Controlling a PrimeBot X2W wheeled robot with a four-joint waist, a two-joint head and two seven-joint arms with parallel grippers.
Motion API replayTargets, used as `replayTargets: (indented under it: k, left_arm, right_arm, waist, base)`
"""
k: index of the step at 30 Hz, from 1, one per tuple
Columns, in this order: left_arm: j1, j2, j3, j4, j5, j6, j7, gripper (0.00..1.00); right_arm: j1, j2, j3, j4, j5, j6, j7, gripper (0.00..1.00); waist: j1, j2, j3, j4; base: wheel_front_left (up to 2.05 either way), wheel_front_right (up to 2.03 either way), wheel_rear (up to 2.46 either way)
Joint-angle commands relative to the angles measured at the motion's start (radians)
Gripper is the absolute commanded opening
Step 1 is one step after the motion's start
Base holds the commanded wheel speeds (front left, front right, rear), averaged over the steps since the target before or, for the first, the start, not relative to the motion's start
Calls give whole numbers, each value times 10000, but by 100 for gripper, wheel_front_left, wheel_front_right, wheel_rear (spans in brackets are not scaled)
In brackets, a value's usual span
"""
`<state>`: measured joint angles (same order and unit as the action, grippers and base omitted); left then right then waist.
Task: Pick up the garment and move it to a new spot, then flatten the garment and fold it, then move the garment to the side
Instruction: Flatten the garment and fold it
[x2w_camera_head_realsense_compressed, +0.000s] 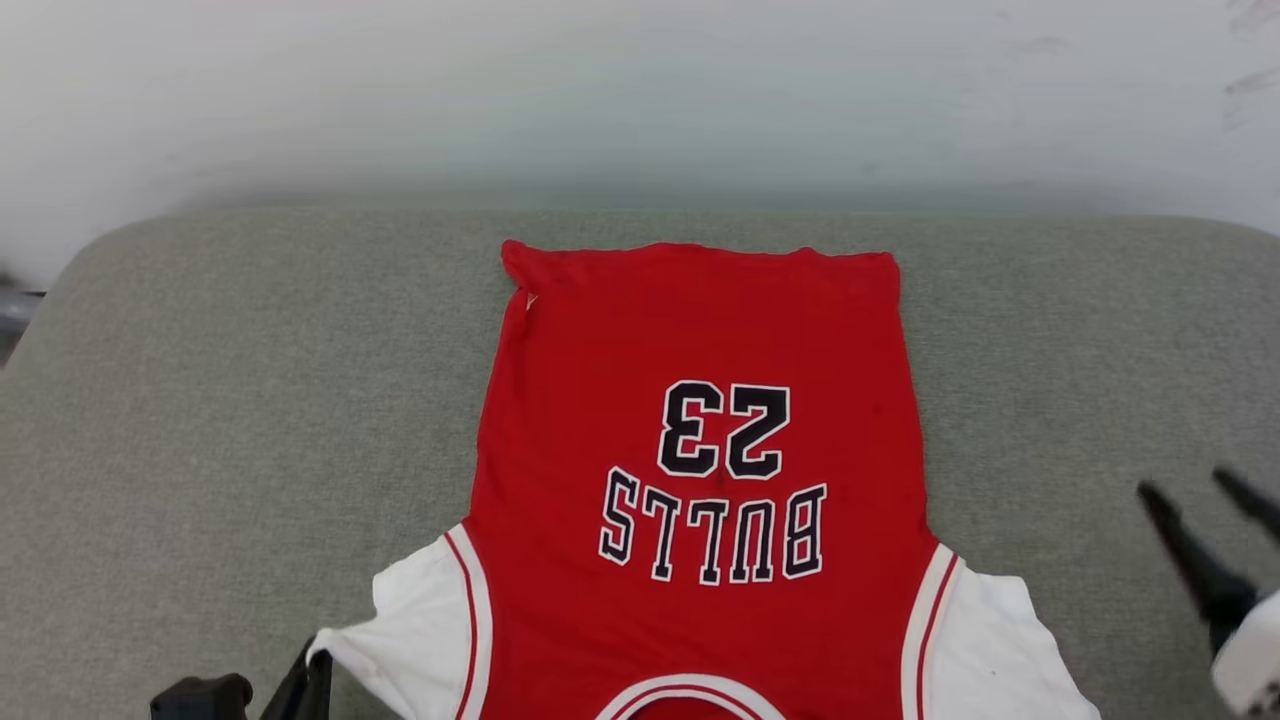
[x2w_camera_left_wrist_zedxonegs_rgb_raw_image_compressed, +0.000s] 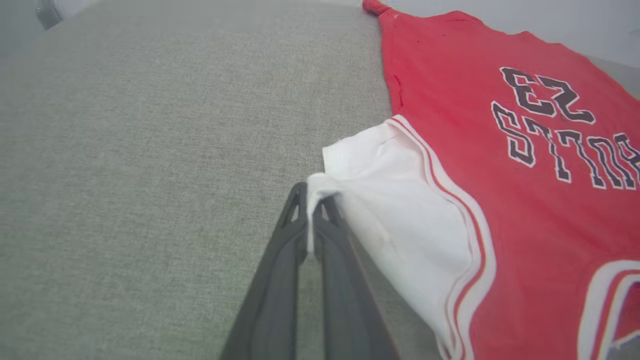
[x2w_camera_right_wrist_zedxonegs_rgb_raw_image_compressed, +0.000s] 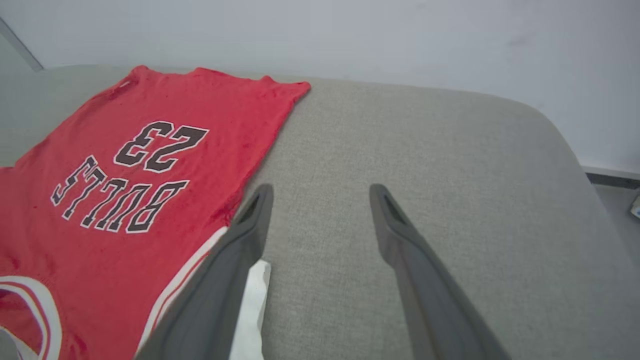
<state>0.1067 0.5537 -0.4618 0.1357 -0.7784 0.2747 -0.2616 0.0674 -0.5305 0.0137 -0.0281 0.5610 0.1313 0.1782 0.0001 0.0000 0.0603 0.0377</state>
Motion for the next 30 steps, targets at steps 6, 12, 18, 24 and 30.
replayTargets:
  k: [6, 12, 18, 24, 30]
  left_arm:
    - [-466, -246, 229, -629, 586, 82, -34, 0]
    - [-1095, -695, 237, -1089, 1156, 19, -34, 0]
    - [-1705, -1371, 194, -1275, 1691, -193, -35, 0]
    - [-2217, -2012, 242, -1272, 2203, -537, -35, 0]
    - [-2561, -2486, 343, -1209, 2580, -815, -35, 0]
  right_arm:
    - [-2464, -216, -437, -970, -166, -11, 1116, 100]
    - [-5304, -753, 54, -485, -169, -12, 3093, 100]
    - [-7674, -1140, 1031, 1020, 71, -11, 5947, 100]
    - [-9417, -1317, 1765, 2437, 304, -11, 8412, 100]
    - [-10500, -1578, 2295, 3224, -116, -11, 9220, 100]
  waist:
    - [-1, 0, 758, 669]
    - [-1, 0, 1883, 1486]
    - [-1, 0, 2945, 2156]
    - [-1, 0, 3847, 2687]
    - [-1, 0, 4506, 3016]
  base:
    - [0, 0, 0]
    - [0, 0, 0]
    - [0, 0, 0]
    - [0, 0, 0]
    - [0, 0, 0]
